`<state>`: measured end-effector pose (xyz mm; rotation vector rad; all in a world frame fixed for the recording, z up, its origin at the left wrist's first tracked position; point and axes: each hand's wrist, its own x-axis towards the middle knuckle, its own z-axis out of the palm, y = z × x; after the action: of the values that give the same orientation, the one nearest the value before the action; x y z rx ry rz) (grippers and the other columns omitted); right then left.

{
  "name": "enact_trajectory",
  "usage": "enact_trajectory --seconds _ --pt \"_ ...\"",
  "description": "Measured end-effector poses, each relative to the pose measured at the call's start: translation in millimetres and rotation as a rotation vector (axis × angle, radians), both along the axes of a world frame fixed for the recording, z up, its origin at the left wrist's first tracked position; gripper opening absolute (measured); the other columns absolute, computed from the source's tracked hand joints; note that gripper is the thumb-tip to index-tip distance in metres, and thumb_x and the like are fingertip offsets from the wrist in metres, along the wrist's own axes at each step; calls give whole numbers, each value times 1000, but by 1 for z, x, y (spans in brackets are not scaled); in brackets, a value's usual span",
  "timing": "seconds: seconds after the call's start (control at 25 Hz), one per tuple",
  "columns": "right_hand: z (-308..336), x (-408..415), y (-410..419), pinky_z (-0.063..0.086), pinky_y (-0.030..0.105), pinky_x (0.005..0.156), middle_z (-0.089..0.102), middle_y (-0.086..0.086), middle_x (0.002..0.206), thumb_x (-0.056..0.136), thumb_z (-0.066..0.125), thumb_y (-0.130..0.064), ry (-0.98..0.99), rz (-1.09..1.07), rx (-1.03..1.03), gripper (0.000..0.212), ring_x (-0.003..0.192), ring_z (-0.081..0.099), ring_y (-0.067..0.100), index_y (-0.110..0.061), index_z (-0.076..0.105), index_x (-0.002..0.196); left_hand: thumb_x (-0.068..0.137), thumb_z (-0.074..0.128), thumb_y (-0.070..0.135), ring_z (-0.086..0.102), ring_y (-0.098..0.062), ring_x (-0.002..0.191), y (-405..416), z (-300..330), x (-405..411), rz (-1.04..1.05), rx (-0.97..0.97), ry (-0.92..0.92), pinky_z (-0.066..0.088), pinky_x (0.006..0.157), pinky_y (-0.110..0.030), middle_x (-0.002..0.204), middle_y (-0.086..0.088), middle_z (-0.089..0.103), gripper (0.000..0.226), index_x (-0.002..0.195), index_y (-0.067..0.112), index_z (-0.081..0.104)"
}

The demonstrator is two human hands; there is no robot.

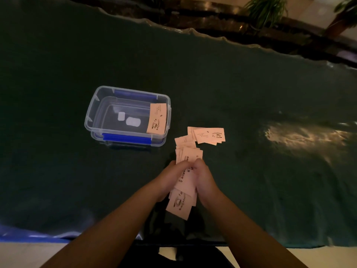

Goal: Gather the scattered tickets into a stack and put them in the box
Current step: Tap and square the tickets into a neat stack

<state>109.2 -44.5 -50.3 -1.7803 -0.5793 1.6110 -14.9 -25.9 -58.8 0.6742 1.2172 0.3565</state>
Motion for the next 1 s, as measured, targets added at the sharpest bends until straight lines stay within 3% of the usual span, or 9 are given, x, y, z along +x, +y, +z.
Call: enact_trajectory --seconds 0.12,0.28,0.44,0.56,0.76,1.0 --pt "10 22 12 61 55 96 75 16 128 102 43 -23 40 110 26 46 112 75 35 -21 61 144 91 66 33 75 -28 101 4 3 14 8 38 -13 55 97 -56 112 -7 77 48 138 30 56" --pt "19 66 25 64 35 76 82 -2 121 96 54 -32 196 143 96 43 105 80 20 -35 65 138 89 67 32 76 -30 100 22 9 43 208 -38 -117 58 92 -54 109 -10 79 45 133 29 59" --pt "15 117 23 66 41 72 81 15 122 91 62 -49 378 -102 108 46 104 80 31 -24 79 125 92 66 23 73 -36 107 39 5 84 453 -139 -277 56 91 -56 114 -16 78 40 132 22 62" --pt "5 135 16 65 45 82 76 21 130 86 62 -57 600 -229 106 57 110 79 35 -17 82 121 88 69 19 73 -33 108 49 2 109 606 -109 -356 58 90 -52 112 -16 78 38 126 16 65" --pt "-7 137 29 55 56 104 76 16 134 81 82 -31 533 -330 149 61 123 73 34 -13 67 138 82 78 14 74 -28 108 62 0 131 645 -61 -370 59 82 -40 115 -13 78 48 129 14 67" --pt "-6 167 68 58 49 101 78 13 129 78 82 -12 442 -221 108 59 122 74 30 -10 68 136 85 77 11 72 -25 112 77 1 139 608 -112 -357 57 89 -39 116 -10 79 40 125 15 69"
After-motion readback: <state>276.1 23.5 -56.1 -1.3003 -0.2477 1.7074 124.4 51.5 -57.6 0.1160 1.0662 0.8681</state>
